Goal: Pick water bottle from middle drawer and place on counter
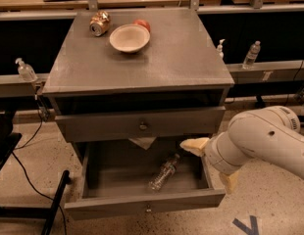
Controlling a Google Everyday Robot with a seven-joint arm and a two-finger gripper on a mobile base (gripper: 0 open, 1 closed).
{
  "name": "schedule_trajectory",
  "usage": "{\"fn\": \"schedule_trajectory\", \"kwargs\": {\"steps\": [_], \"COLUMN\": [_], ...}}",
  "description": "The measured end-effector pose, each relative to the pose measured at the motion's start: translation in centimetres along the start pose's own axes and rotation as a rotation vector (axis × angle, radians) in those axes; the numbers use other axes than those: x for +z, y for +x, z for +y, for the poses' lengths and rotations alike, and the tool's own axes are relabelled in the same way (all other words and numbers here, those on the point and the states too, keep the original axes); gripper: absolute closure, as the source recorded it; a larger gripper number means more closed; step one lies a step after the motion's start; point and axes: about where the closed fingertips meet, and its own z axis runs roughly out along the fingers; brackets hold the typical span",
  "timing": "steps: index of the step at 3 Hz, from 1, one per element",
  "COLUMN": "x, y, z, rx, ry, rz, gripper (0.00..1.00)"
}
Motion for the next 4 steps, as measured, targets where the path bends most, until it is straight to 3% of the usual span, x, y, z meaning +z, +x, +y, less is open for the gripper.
{"fn": "schedule_trajectory", "kwargs": {"steps": [1,2,3,4], "x": [2.3,8.0,14.0,19.3], "y": [0.0,0.2,0.6,1.0], "z": [-1.2,-3.7,-6.0,-6.9], "rx": [-0.04,-0.115,-0.163,-0.164], "ry": [-0.054,-0.137,-0.179,-0.177], "rz": [-0.001,-0.008,-0.034,-0.046], "gripper": [0.0,0.0,0.0,0.0]}}
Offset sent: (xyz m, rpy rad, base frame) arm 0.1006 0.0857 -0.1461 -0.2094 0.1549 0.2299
